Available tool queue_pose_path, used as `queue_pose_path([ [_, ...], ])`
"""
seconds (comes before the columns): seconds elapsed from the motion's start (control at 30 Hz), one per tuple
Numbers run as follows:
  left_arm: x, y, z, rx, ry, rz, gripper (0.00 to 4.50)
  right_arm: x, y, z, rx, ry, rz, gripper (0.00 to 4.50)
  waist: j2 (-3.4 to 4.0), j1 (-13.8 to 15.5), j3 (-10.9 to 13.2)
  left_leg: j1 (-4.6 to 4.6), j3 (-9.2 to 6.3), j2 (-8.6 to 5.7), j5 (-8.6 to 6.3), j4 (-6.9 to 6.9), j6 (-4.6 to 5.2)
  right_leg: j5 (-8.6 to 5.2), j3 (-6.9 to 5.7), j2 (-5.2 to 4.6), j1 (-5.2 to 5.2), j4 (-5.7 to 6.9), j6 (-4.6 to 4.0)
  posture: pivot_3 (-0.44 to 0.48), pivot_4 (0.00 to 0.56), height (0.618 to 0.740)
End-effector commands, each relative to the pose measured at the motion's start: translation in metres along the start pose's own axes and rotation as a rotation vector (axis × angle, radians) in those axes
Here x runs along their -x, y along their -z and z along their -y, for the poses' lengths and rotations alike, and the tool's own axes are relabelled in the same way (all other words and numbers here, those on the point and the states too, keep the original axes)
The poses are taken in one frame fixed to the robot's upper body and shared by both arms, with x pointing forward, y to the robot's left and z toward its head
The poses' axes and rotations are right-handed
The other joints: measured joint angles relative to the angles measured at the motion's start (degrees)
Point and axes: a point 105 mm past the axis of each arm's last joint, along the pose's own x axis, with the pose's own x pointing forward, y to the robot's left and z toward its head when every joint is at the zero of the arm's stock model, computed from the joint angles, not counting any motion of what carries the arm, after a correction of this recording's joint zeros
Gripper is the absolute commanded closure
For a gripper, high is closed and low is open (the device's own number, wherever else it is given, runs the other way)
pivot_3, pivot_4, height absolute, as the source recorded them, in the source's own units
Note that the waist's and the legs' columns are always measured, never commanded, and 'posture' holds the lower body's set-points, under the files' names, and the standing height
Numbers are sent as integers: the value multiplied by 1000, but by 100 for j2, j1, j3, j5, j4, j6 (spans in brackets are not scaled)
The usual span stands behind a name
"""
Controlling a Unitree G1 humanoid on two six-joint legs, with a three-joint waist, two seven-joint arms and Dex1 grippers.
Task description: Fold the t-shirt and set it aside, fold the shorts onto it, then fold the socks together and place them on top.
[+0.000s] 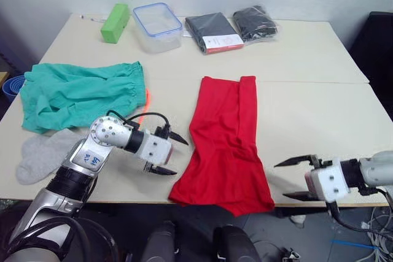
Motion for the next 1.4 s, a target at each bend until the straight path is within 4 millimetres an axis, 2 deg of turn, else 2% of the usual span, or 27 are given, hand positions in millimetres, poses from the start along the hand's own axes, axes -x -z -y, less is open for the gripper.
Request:
queue_pose_path([
  [0.03,-5,-3,1,-149,9,16,0,-10,-2,-6,153,-4,34,810,0,-7,0,1,0,2,0,1,0,0,1,0,1,3,0,0,150,740],
  [0.13,-8,-2,8,-209,39,22,0,-18,-3,-5,193,13,59,810,4,-23,-1,24,4,2,0,0,0,0,5,-2,16,8,0,0,150,740],
  [0.2,-10,0,10,-233,46,24,0,-24,-5,-3,199,26,80,810,7,-24,-1,83,-1,7,-3,-12,1,-2,3,-1,86,-20,-3,0,150,740],
  [0.33,-12,1,16,-247,76,30,0,-32,-10,0,187,42,111,810,10,-26,-3,92,-12,13,-19,-13,3,-3,1,-3,102,-30,-5,0,150,740],
  [0.43,-14,-1,21,-221,89,55,609,-38,-14,2,174,54,134,773,17,-29,-7,93,-13,15,-19,-12,3,-3,1,-3,104,-29,-6,0,150,740],
  [0.53,-16,-2,23,-199,98,63,1528,-42,-18,3,144,60,154,773,19,-25,-8,92,-13,14,-19,-11,5,-3,0,-3,103,-29,-6,0,150,740],
  [0.63,-18,-2,24,-170,99,71,2429,-43,-22,3,103,58,173,1368,19,-14,-8,91,-13,14,-22,-8,8,-3,0,-6,104,-30,-6,0,150,740],
  [0.8,-18,-4,26,-112,92,89,4052,-40,-27,3,18,49,194,3113,22,-6,-6,88,-14,9,-28,-7,19,-3,-2,-15,103,-30,-5,0,150,740],
  [0.87,-17,-3,27,-88,91,92,4500,-38,-30,3,-22,46,205,3847,23,-4,-6,86,-16,9,-29,-6,21,-3,-4,-16,103,-31,-5,0,150,740],
  [0.93,-16,-4,28,-59,91,100,4500,-36,-31,3,-61,43,213,4445,24,-10,-5,84,-18,8,-35,-7,32,-3,-5,-18,102,-32,-5,0,150,740],
  [1.17,-11,-13,29,60,99,150,4500,-30,-38,14,-177,78,242,4445,27,-12,-3,78,-20,9,-35,-9,31,-3,-8,-18,98,-36,-5,0,150,740],
  [1.4,7,-16,21,198,81,183,4500,-21,-54,34,-354,132,314,4445,31,-15,-1,76,-25,10,-37,-11,32,-3,-10,-19,97,-40,-7,0,150,740],
])
